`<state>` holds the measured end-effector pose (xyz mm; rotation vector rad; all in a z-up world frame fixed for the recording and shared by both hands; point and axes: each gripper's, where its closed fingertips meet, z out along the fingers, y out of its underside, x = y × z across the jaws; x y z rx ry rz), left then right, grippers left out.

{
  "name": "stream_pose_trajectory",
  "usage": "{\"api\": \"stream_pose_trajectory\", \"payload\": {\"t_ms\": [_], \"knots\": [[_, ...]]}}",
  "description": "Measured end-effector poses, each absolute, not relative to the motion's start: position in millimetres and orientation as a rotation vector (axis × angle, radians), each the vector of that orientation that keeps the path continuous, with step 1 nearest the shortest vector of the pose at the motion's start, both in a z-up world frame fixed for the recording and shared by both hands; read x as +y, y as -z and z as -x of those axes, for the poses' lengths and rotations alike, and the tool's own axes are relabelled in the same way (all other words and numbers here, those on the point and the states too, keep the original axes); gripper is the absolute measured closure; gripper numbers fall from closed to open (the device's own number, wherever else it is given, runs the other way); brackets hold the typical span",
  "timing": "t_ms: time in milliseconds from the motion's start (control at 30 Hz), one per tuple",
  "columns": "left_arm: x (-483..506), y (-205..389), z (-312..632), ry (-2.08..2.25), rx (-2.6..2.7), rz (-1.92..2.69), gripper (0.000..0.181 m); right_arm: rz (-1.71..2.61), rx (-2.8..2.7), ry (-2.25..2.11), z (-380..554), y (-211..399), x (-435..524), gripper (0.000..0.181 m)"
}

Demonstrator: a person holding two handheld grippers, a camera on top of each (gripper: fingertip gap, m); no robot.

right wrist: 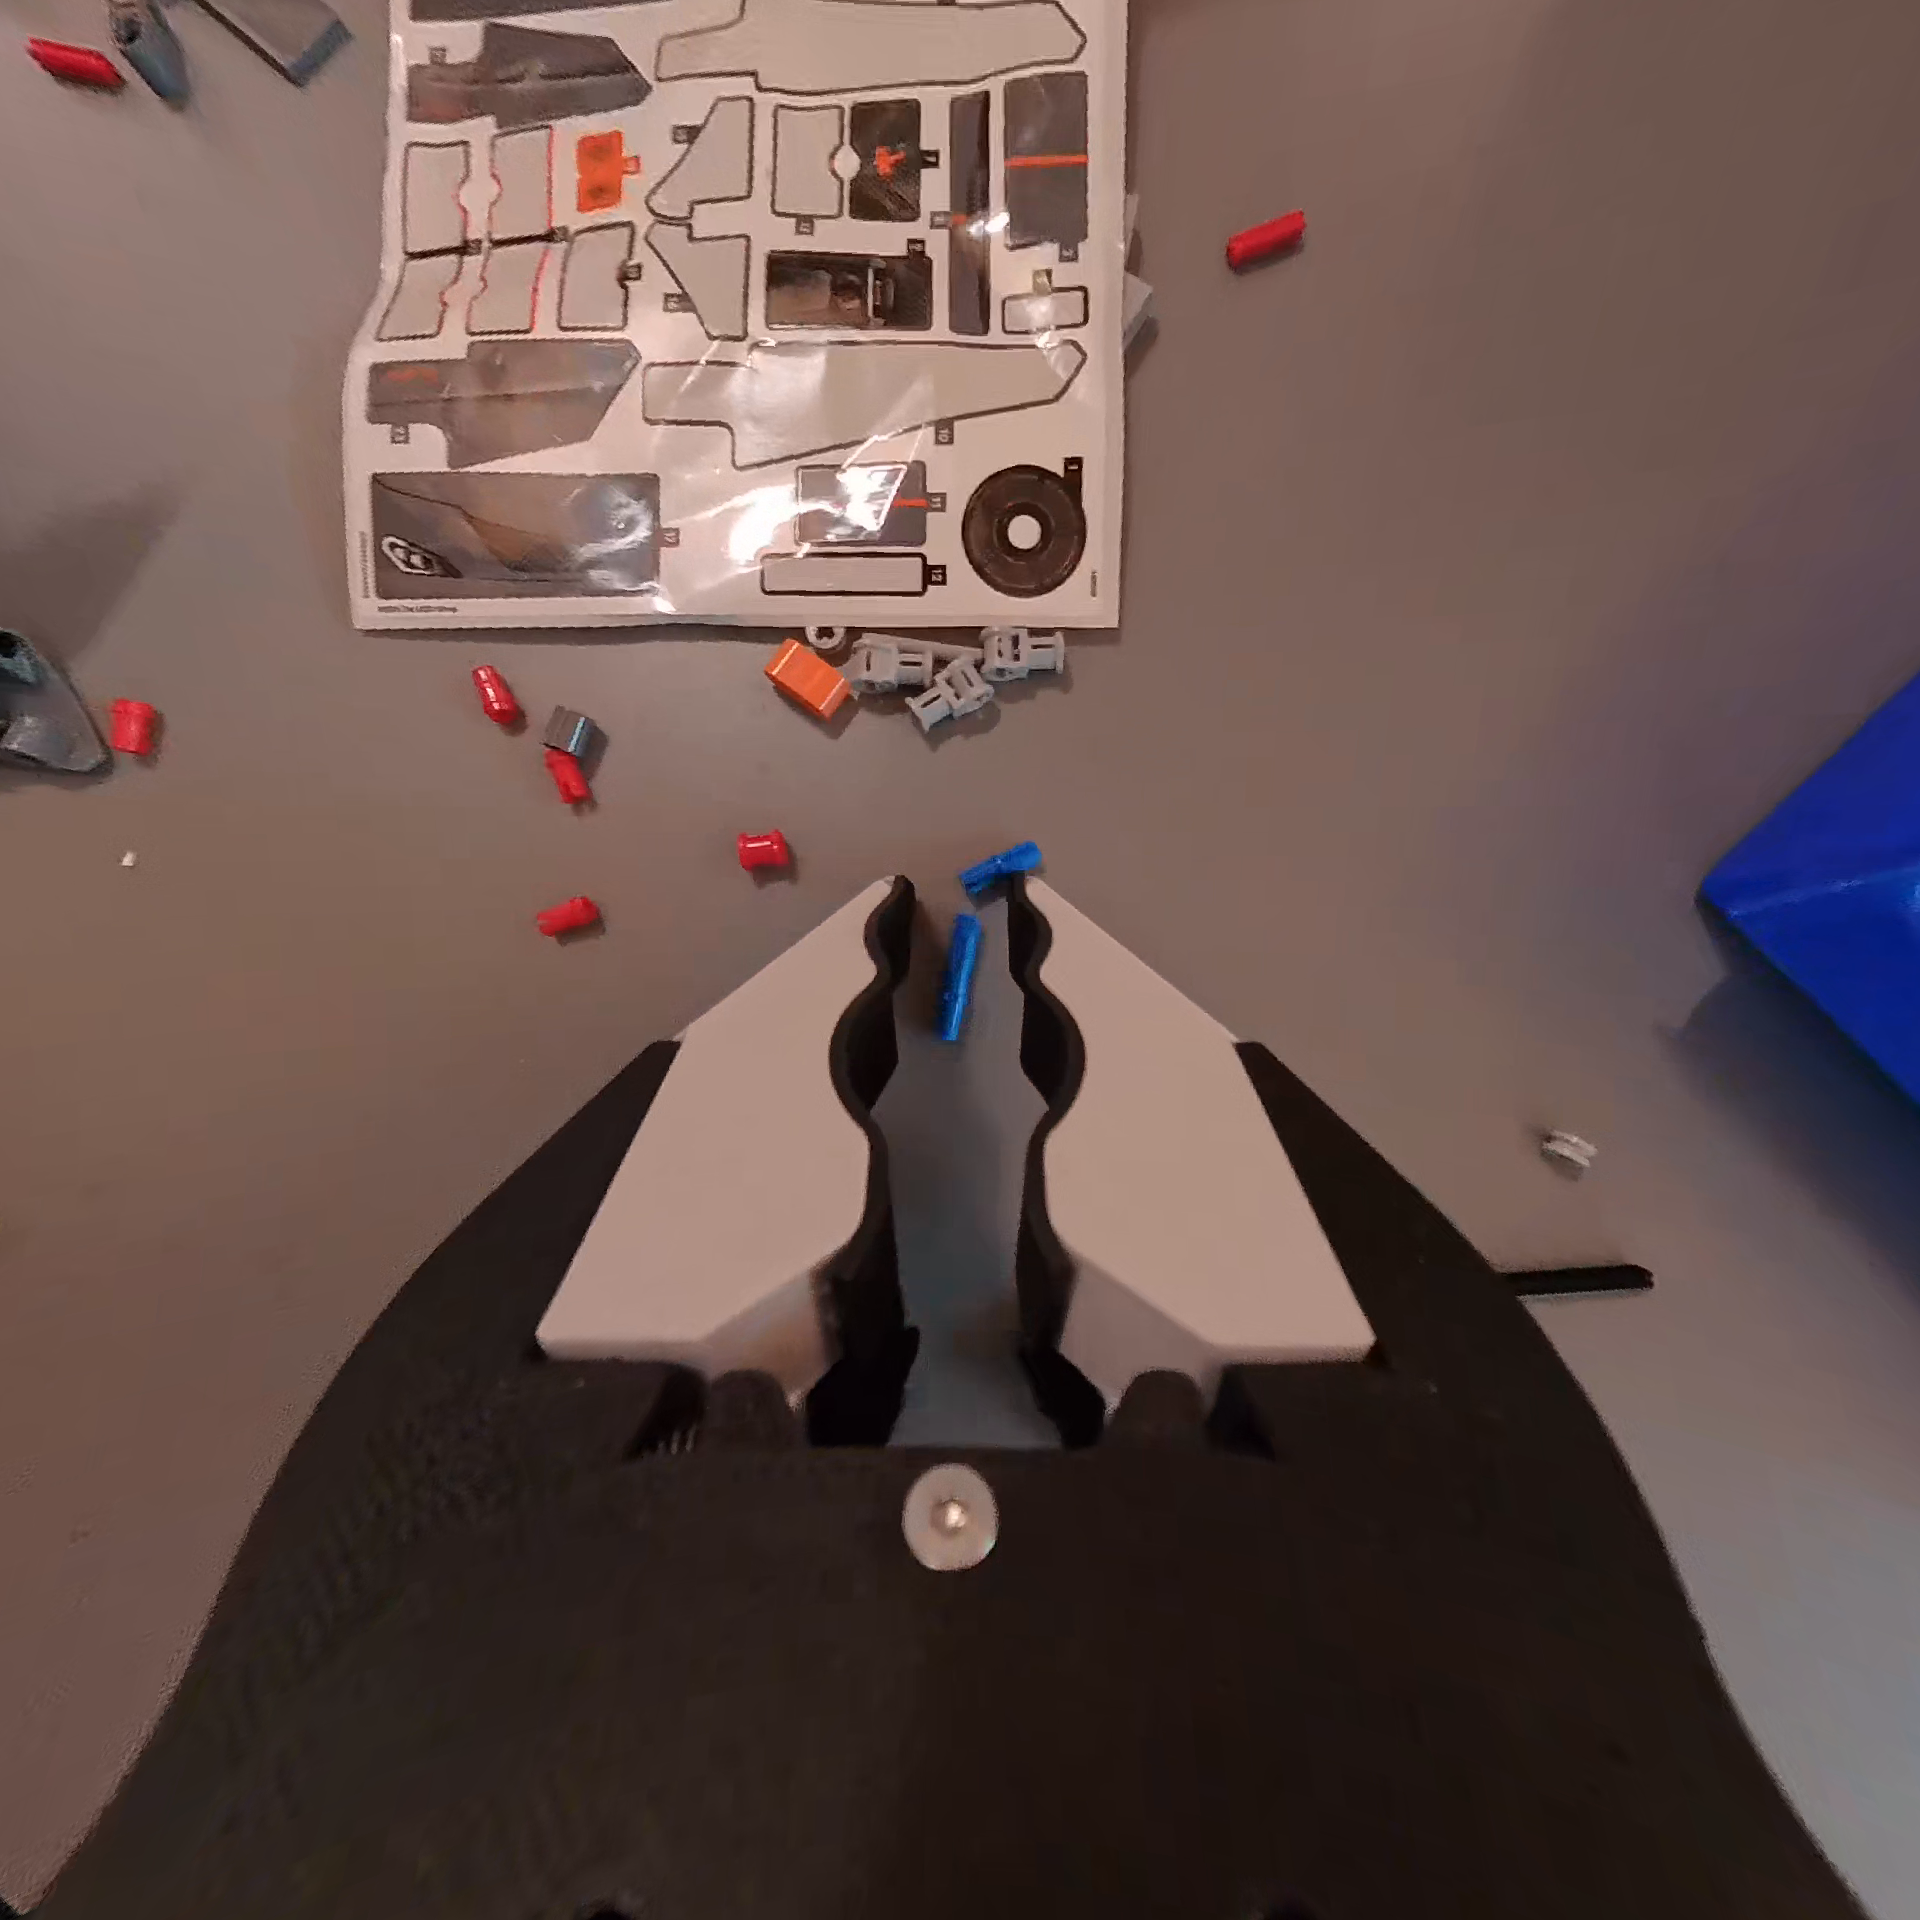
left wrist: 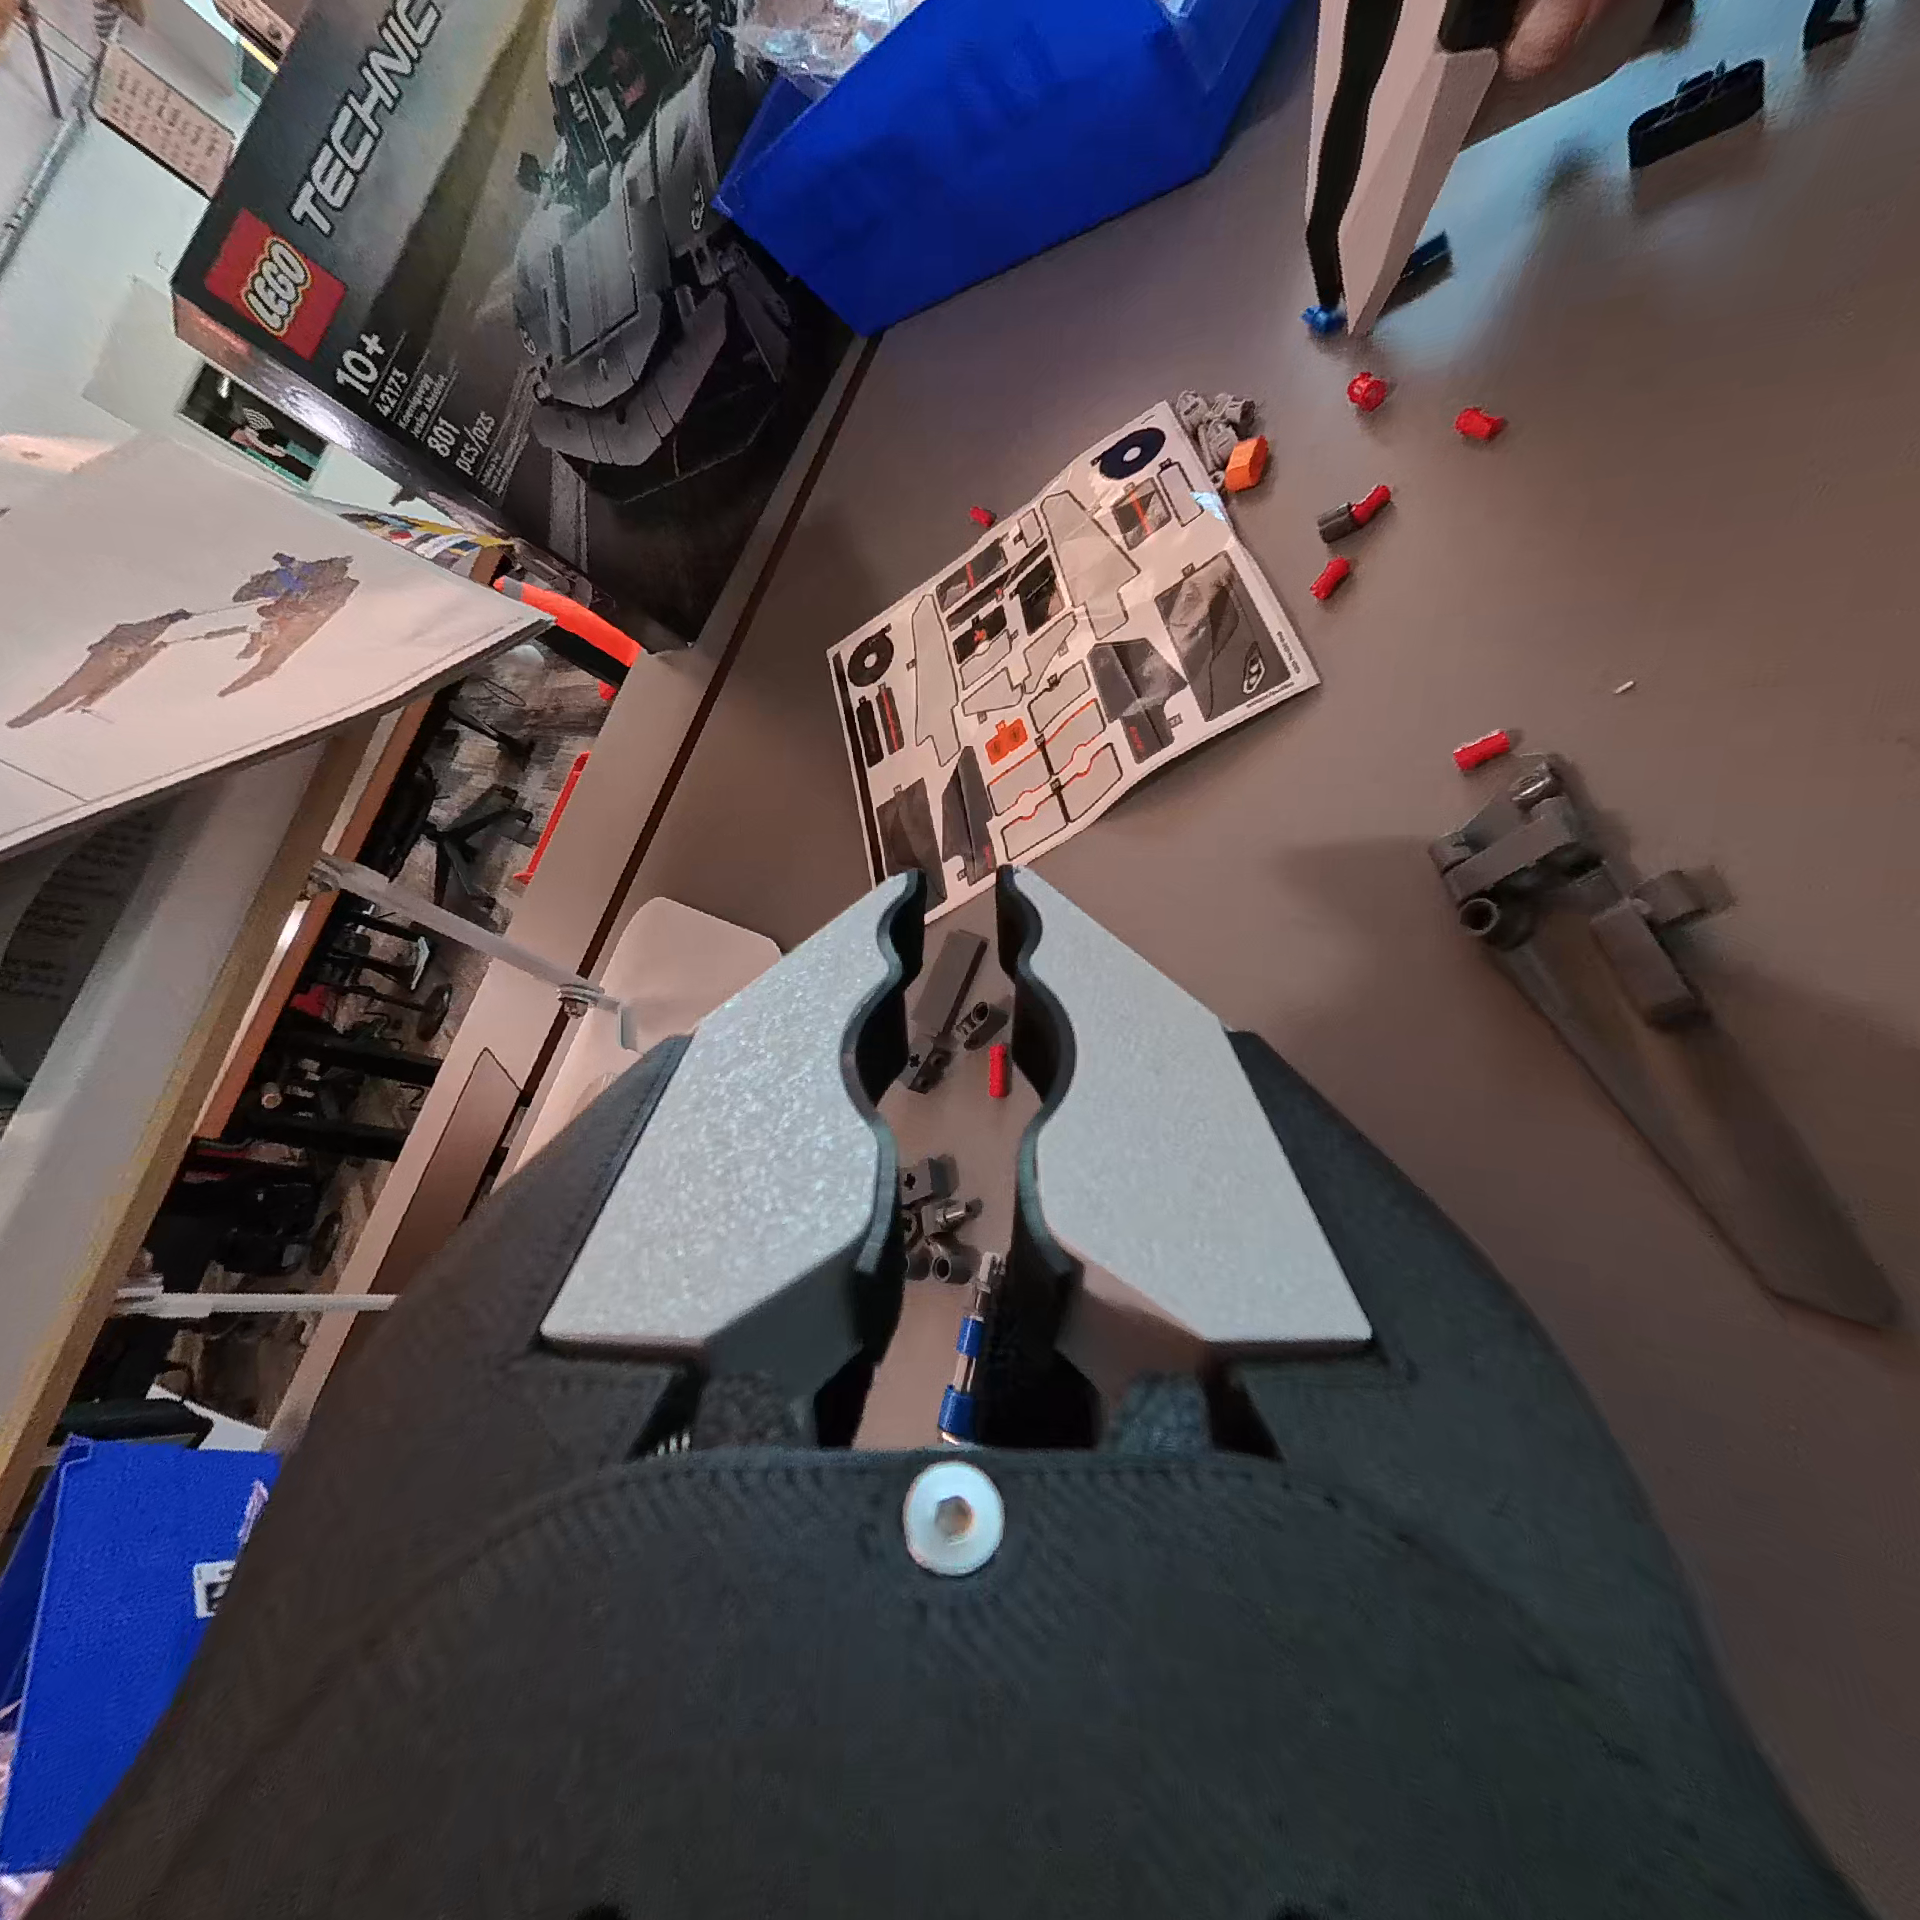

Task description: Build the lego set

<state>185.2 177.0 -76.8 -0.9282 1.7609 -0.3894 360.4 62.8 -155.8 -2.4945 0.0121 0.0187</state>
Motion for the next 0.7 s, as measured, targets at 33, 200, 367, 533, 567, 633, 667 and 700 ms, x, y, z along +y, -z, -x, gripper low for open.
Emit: {"api": "stream_pose_trajectory", "payload": {"t_ms": [33,200,367,533,567,633,667,700], "knots": [[176,77,-185,0.395,1.761,0.927,0.171,2.492,0.006,-0.025,-360,156,63,0.168],[173,78,-184,0.396,1.769,0.922,0.171,2.475,-0.009,-0.043,-362,155,61,0.174],[171,79,-185,0.399,1.776,0.921,0.172,2.439,0.027,-0.053,-366,146,61,0.163],[168,80,-185,0.390,1.782,0.905,0.172,2.484,0.030,-0.039,-366,156,67,0.152],[168,80,-185,0.388,1.783,0.904,0.172,2.484,0.028,-0.051,-365,156,69,0.148],[167,80,-185,0.389,1.785,0.901,0.172,2.485,0.010,-0.058,-365,156,71,0.146],[167,80,-185,0.389,1.786,0.900,0.172,2.487,-0.007,-0.065,-364,156,71,0.148],[166,80,-185,0.390,1.787,0.897,0.172,2.486,-0.030,-0.079,-363,156,71,0.149]]}}
